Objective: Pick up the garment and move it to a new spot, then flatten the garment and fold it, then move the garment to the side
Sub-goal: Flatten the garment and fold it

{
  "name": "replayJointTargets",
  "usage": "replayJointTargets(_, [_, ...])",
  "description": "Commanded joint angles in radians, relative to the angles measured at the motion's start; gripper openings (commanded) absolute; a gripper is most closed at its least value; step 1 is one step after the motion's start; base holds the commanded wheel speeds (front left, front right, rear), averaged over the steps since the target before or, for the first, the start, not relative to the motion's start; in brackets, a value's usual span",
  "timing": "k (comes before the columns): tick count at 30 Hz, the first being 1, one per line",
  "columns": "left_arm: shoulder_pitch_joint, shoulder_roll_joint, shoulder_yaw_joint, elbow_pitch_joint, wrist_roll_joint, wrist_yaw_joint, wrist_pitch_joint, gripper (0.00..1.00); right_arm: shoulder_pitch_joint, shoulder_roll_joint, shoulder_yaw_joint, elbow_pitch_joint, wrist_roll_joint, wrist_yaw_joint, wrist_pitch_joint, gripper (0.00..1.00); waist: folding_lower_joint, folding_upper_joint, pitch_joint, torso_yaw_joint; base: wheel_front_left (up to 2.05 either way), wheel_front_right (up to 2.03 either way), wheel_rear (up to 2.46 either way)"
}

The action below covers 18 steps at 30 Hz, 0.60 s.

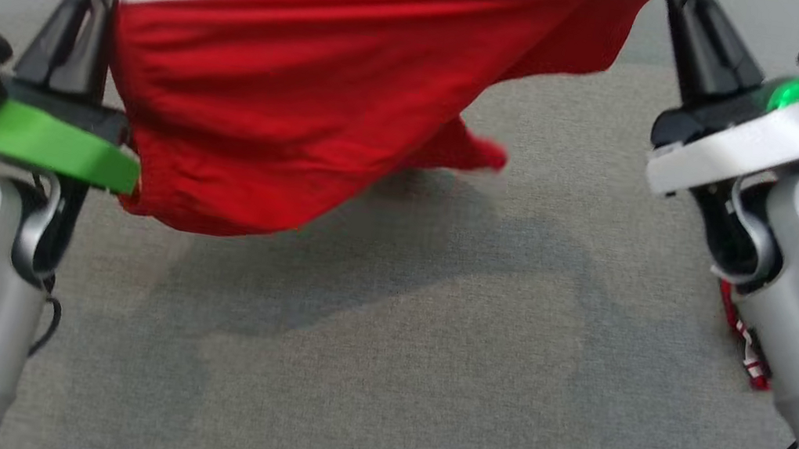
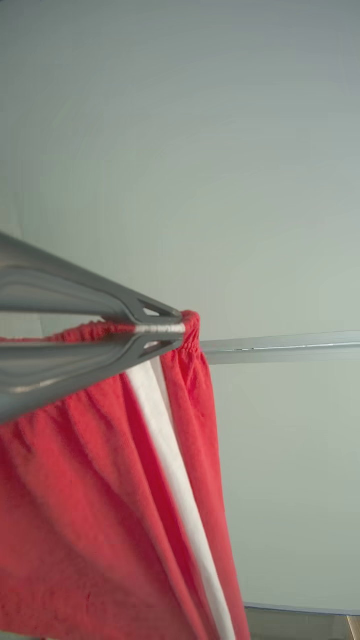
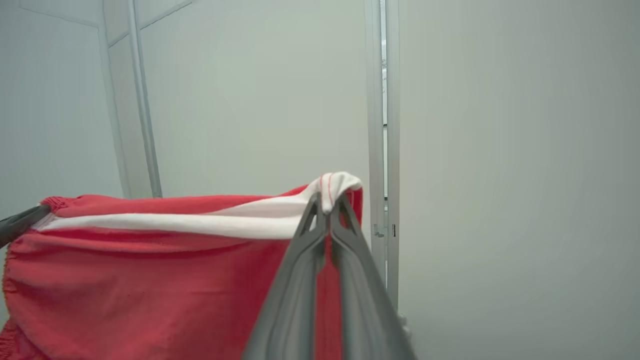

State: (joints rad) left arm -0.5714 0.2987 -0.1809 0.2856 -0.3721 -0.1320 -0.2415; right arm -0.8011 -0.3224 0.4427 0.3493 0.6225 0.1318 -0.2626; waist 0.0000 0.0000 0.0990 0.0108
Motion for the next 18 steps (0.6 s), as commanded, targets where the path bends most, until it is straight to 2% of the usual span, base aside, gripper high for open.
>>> replayJointTargets(1, [-0.037, 0.022, -0.006, 0.000, -0.019, 0.003, 0.017, 0.00, -0.031, -0.013, -0.012, -0.002, -0.010, -0.002, -0.002, 0.00, 0.0000, 0.0000, 0.009, -0.022, 0.00, 0.00, 0.00])
replayJointTargets(5, [-0.202, 0.079, -0.050, 0.008, -0.070, 0.003, 0.095, 0.00, -0.172, -0.024, -0.044, 0.015, -0.034, -0.003, -0.002, 0.00, 0.0000, 0.0000, 0.101, -0.039, 0.00, 0.00, 0.00])
replayJointTargets(9, [-0.378, 0.118, -0.112, 0.067, -0.074, 0.003, 0.143, 0.00, -0.322, -0.016, -0.033, 0.091, -0.081, -0.003, 0.009, 0.00, 0.0000, 0.0000, 0.235, -0.055, 0.00, 0.00, 0.00])
replayJointTargets(13, [-0.566, 0.123, -0.152, 0.168, -0.066, 0.003, 0.125, 0.00, -0.488, 0.005, -0.034, 0.203, -0.151, -0.003, 0.029, 0.00, 0.0000, 0.0000, 0.362, -0.073, 0.00, 0.00, 0.00])
replayJointTargets(18, [-0.788, 0.132, -0.195, 0.280, -0.017, 0.003, 0.052, 0.00, -0.704, 0.009, -0.082, 0.305, -0.273, -0.003, 0.013, 0.00, 0.0000, 0.0000, 0.449, -0.095, 0.00, 0.00, 0.00])
